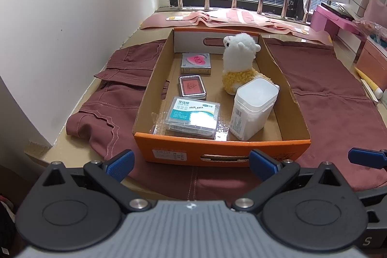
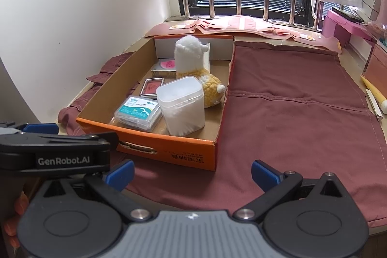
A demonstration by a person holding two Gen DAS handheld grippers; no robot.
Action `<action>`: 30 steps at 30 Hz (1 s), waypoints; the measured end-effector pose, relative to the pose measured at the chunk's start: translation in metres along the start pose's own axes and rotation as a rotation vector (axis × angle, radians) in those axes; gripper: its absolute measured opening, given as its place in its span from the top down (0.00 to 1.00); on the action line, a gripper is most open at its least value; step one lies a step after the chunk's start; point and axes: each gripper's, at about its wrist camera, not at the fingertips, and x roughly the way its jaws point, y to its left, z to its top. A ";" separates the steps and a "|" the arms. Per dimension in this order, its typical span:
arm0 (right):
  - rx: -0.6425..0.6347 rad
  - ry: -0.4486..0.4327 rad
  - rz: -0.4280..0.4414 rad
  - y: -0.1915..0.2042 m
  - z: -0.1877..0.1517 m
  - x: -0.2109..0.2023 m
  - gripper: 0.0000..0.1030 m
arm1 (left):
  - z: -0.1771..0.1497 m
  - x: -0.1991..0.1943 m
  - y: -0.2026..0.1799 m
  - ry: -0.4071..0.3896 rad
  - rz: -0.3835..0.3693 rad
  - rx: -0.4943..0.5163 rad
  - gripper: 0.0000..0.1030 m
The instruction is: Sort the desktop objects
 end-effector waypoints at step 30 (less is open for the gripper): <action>-0.004 0.005 0.006 0.003 0.000 0.001 0.00 | -0.001 -0.002 -0.002 -0.014 0.001 0.009 0.00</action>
